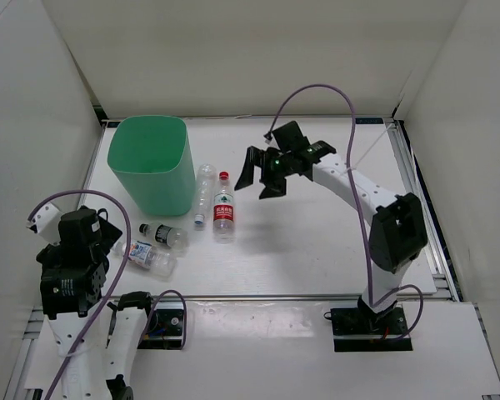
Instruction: Put the plastic bottles in the bin
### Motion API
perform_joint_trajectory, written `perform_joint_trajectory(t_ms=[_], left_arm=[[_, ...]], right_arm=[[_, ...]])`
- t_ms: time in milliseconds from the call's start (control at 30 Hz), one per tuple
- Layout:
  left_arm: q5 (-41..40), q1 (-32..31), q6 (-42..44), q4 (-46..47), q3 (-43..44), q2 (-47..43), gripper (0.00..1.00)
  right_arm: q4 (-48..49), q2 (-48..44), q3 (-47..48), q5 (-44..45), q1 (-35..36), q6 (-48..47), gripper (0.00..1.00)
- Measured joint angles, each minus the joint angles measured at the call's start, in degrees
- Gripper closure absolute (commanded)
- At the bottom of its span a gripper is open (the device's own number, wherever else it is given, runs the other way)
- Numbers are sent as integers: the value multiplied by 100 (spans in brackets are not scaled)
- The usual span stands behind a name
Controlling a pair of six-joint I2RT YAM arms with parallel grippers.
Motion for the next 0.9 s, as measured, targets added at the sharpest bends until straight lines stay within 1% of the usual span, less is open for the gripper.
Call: perform_joint_trajectory(t_ms=[133,300,400,500,667,900], left_arm=[[15,-15,133,0,151,7,0],[22,-96,258,4,286,4,0],[68,-153,358,2,286,7,0],[120,-190,476,17,286,7,0],[216,-216,612,188,212,11,0],[420,-223,745,415,-76,166,0]], right_arm=[[295,717,925,-466,-7,-15,0],[474,1700,1641,-787,7,11,0],[501,2210,1808,-861,24,35,0],[476,2522,1832,-881,28,33,0],[470,2780,1860,-918,28,11,0],[496,3292,2216,-1209,28,-20,0]])
